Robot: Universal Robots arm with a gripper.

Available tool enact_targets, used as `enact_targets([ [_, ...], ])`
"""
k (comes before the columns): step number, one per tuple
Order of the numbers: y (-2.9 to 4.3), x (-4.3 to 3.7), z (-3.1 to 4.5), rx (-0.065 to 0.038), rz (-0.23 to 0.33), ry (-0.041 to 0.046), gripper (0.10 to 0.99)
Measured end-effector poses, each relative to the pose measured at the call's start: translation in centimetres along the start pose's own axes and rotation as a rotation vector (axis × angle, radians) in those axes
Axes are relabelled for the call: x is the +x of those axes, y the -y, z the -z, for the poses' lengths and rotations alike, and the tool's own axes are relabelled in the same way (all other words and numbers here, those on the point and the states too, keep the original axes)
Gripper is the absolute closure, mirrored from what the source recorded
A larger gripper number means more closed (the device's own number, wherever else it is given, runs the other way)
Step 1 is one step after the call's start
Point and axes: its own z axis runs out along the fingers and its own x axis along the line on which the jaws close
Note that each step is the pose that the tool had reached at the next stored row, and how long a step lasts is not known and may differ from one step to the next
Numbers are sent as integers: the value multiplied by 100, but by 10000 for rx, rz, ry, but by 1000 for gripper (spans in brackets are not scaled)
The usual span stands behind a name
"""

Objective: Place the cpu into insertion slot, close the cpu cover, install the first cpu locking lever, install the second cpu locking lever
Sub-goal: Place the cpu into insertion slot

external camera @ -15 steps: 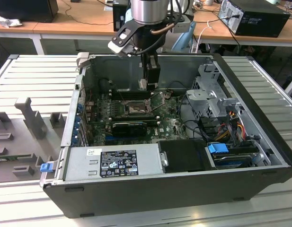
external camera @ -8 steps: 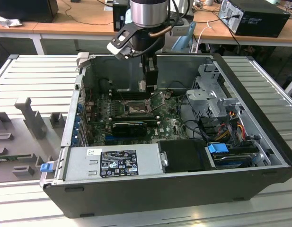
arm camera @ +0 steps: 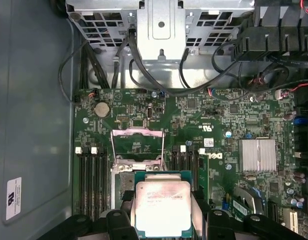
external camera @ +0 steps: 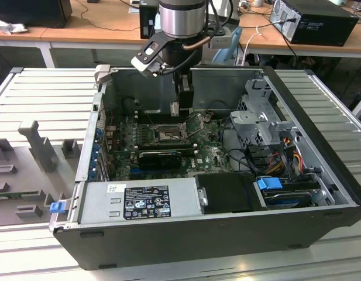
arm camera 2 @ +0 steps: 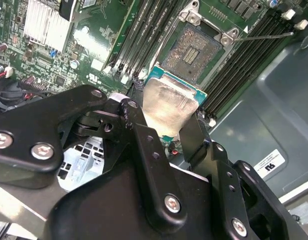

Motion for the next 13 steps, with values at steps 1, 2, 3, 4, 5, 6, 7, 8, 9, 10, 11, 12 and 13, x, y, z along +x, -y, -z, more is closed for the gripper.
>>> enact_targets([
  [1, 2, 0, -12, 0, 0, -1, 553],
  [2, 3, 0, -20, 0, 1, -1, 553],
  [3, 4, 0, -28, 0, 1, 0, 553],
  [4, 6, -1, -42, 6, 0, -1, 553],
  [5, 7, -1, -54, 20, -2, 0, 553],
  [6, 9, -1, -70, 44, -1, 0, 553],
  [7, 10, -1, -85, 62, -1, 1, 553],
  [8, 11, -2, -90, 62, -2, 0, 553],
  [9, 12, -2, -91, 63, -1, -5, 553],
  [10, 14, -1, -98, 62, -2, -12, 553],
  [11, 15, -2, -104, 62, -1, -13, 553],
  [12, 15, -2, -107, 64, -2, -12, 553],
  [13, 16, -2, -109, 66, -1, -10, 553],
])
